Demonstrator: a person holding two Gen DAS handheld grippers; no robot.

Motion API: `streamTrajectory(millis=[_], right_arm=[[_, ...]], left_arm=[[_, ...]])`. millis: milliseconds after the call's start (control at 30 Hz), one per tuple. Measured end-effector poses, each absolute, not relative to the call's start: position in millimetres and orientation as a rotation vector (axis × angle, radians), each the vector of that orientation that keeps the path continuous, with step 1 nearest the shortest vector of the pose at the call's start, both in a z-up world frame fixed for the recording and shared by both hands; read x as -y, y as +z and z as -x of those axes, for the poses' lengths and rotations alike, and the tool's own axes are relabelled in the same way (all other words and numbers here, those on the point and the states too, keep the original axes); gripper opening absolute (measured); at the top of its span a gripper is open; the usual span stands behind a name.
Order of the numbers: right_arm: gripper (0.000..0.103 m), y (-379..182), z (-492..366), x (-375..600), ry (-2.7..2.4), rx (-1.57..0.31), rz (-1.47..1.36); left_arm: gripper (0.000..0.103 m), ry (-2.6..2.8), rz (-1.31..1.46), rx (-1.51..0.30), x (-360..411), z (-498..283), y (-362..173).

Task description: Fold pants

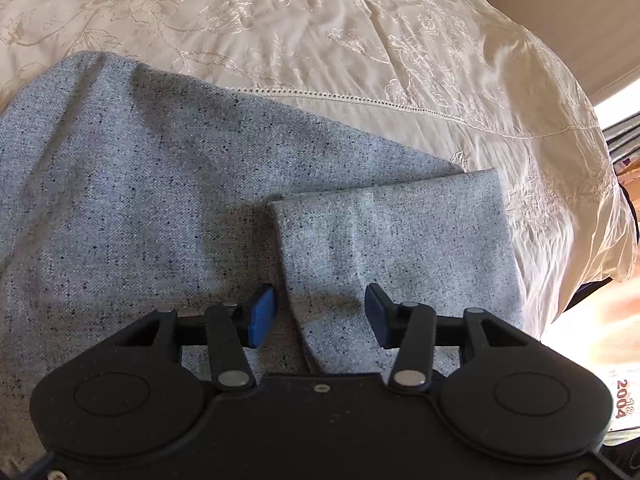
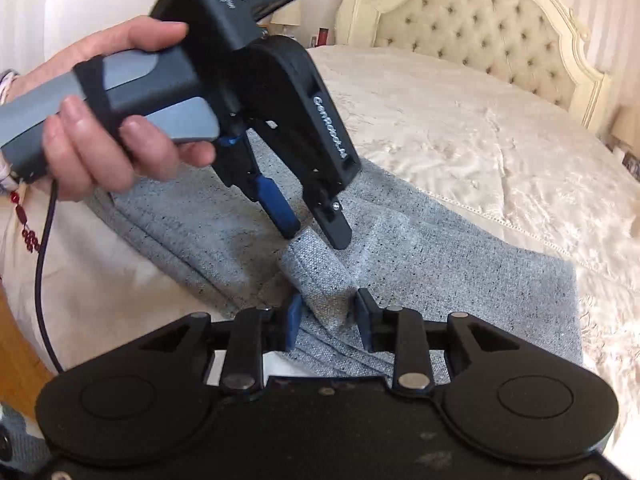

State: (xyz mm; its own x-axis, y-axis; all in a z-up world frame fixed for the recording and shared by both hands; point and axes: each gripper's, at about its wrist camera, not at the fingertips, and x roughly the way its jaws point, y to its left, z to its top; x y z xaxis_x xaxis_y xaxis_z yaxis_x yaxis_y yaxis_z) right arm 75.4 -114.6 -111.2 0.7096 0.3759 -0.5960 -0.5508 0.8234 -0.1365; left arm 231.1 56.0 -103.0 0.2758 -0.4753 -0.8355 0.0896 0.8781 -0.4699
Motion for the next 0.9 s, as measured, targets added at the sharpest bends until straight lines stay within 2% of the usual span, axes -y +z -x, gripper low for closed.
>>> streamTrajectory(millis=[133, 200, 267, 333, 367, 500, 700, 900], right_arm=[[0.032, -96.2, -74.9, 139.3, 0.573, -0.603, 0.143], [0.032, -87.4, -85.4, 158.8, 0.561, -0.614, 0.034], [0.032, -79.5, -94.9, 177.4, 0.517, -0.607, -0.043], [0.032, -77.0, -105.2, 194.4, 0.451, -0.613, -0.099], [0.032, -75.9, -109.8, 203.1, 0.409, -0.622, -0.126], [0.035, -81.1, -134.4, 243.3, 0.263, -0.697, -0.274], [0.034, -111.9, -177.8, 285.3, 0.183, -0.833, -0.542], [0.035, -115.3, -185.8, 275.6, 0.205, -0.828, -0.547]], left_arm=[[0.065, -0.408, 0.327, -1.24, -38.1, -233.4, -105.2], [0.073, -0.408, 0.308, -1.236, -29.3, -233.6, -105.9], [0.072, -0.388, 0.283, -1.23, -21.2, -232.3, -105.3], [0.055, -0.364, 0.225, -1.207, -14.0, -227.9, -101.2], [0.042, -0.338, 0.19, -1.19, -12.0, -225.3, -98.6], [0.019, -0.347, 0.19, -1.155, -14.8, -218.3, -89.9], [0.016, -0.345, 0.141, -1.113, -13.4, -214.1, -77.9], [0.015, -0.292, 0.102, -1.021, -35.0, -213.9, -48.4]])
